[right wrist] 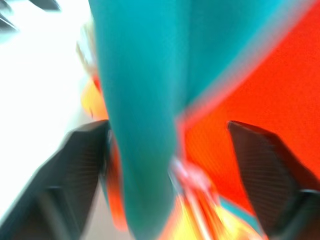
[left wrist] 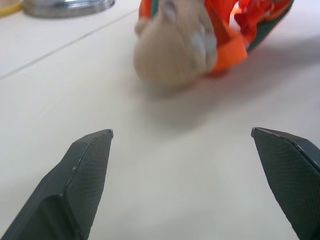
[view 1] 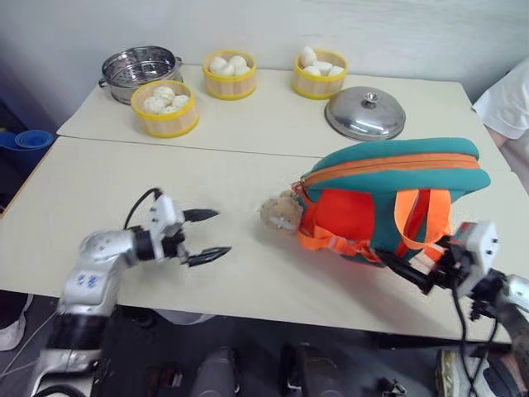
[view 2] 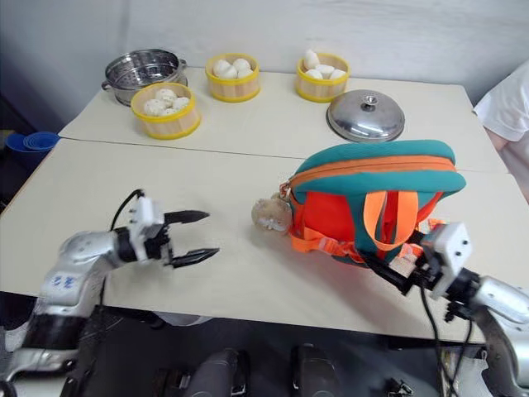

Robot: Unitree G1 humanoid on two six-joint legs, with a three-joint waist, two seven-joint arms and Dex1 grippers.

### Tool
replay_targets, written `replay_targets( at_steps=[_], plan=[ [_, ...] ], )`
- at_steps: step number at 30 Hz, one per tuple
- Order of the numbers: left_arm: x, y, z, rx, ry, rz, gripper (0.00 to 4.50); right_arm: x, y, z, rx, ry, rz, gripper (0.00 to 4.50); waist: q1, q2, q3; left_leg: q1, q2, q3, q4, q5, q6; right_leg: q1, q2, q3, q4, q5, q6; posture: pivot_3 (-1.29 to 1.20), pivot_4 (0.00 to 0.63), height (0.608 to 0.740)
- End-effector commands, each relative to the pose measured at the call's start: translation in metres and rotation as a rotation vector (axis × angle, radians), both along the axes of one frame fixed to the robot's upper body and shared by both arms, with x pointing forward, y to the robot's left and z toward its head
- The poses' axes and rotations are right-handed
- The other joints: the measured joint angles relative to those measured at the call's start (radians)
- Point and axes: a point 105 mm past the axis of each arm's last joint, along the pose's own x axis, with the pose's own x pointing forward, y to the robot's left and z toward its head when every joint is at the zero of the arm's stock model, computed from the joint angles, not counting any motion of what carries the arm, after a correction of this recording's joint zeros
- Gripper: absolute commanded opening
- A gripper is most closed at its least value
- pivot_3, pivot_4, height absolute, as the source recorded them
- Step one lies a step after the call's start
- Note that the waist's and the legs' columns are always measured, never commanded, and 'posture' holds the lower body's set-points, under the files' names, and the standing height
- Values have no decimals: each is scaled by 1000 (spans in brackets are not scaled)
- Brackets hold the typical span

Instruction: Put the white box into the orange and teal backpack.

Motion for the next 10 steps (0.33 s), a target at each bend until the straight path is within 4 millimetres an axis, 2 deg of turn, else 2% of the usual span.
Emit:
replay_targets(
  at_steps=[1, 6, 10],
  plan=[
    [-14, 9, 4, 63, -85, 26, 4500, -12, -40, 5, -133, -18, -43, 4442, 1, 0, 0, 0, 0, 0, 0, 0, 1, 1, -1, 0, -1, 0, 0, 0, 150, 740],
    [-32, 27, -6, 131, -91, 86, 4500, -14, -74, -2, -257, -24, -67, 4442, -9, 0, 0, 3, 0, 1, -3, -1, 1, 2, -1, 1, -3, 0, -1, 0, 150, 740],
    [-39, 30, -3, 119, -87, 96, 4500, -13, -79, -14, -274, 3, -49, 4442, -10, 2, 0, 6, 1, 2, -4, -2, 0, 2, 0, 1, -1, -2, -4, 0, 150, 740]
  ],
)
